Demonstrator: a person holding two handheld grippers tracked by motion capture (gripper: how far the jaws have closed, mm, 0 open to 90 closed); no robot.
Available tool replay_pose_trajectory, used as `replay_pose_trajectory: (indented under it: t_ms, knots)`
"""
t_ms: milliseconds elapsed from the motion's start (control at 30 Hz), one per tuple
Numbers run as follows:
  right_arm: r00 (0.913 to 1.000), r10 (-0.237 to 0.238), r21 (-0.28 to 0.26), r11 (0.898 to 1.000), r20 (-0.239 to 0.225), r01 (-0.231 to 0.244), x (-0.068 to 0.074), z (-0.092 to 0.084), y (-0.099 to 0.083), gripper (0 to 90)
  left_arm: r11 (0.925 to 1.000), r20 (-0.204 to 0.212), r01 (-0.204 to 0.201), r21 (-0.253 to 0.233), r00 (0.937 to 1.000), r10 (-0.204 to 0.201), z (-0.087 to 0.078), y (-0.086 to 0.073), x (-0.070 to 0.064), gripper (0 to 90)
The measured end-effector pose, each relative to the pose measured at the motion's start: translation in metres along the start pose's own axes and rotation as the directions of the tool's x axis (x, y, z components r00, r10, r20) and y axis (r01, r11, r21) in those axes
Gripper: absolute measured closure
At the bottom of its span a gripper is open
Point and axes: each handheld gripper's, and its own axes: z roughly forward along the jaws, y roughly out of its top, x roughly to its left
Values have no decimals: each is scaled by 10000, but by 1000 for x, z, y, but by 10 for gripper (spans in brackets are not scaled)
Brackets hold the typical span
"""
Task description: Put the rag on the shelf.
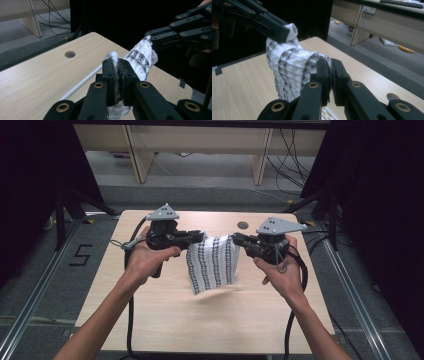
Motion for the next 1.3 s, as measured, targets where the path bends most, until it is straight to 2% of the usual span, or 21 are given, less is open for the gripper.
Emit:
replay_pose_trajectory:
  t_ms: [133, 200, 233, 300, 333, 400, 600, 700, 767, 867, 900, 1133, 1200, 1267, 1300]
  knots:
    - [9998, 150, -81, 9999, 121, -149, -5, 0, 11, 867, 9998, -225, 14, -201, 9997, -19, 0, 17, 5, 842]
    - [9997, 18, -181, 9998, 234, -14, -7, 1, 14, 867, 9995, -223, 53, -307, 9997, -60, 1, 19, 6, 843]
    - [9995, 244, -255, 9994, 220, -239, -9, 2, 17, 867, 9994, -286, 83, -339, 9995, -93, 3, 24, 8, 843]
    - [9992, 51, -206, 9998, 386, -43, -14, 4, 21, 867, 9995, -365, 109, -295, 9993, -120, 6, 27, 11, 842]
    - [9995, 163, -178, 9997, 278, -158, -16, 6, 22, 867, 9995, -365, 109, -295, 9993, -120, 6, 27, 11, 842]
    - [9989, 173, -157, 9997, 445, -167, -21, 8, 24, 867, 9996, -449, 174, -232, 9988, -184, 11, 32, 15, 842]
    - [9980, 420, -181, 9990, 463, -412, -31, 15, 30, 867, 9992, -640, 271, -299, 9975, -290, 18, 40, 23, 843]
    - [9977, 336, -216, 9992, 584, -324, -37, 20, 33, 867, 9992, -804, 280, -297, 9963, -304, 22, 44, 27, 843]
    - [9960, 591, -339, 9978, 663, -570, -42, 26, 35, 867, 9989, -905, 313, -345, 9953, -343, 25, 49, 30, 843]
    - [9953, 643, -344, 9975, 728, -619, -48, 29, 37, 866, 9977, -939, 376, -572, 9947, -429, 32, 55, 35, 843]
    - [9948, 808, -362, 9962, 615, -787, -51, 31, 37, 867, 9978, -953, 393, -540, 9945, -443, 33, 56, 37, 843]
    - [9900, 1092, -116, 9940, 892, -1086, -67, 45, 36, 865, 9940, -1120, 855, -677, 9894, -927, 55, 56, 54, 842]
    - [9846, 1418, 62, 9897, 1020, -1432, -72, 54, 33, 865, 9930, -1220, 973, -665, 9870, -1048, 64, 54, 62, 841]
    - [9857, 1329, 54, 9909, 1038, -1342, -75, 57, 32, 865, 9923, -1269, 1019, -708, 9858, -1102, 68, 53, 66, 842]
    - [9830, 1515, 114, 9881, 1040, -1534, -77, 61, 31, 864, 9915, -1305, 1096, -698, 9844, -1180, 70, 52, 69, 841]
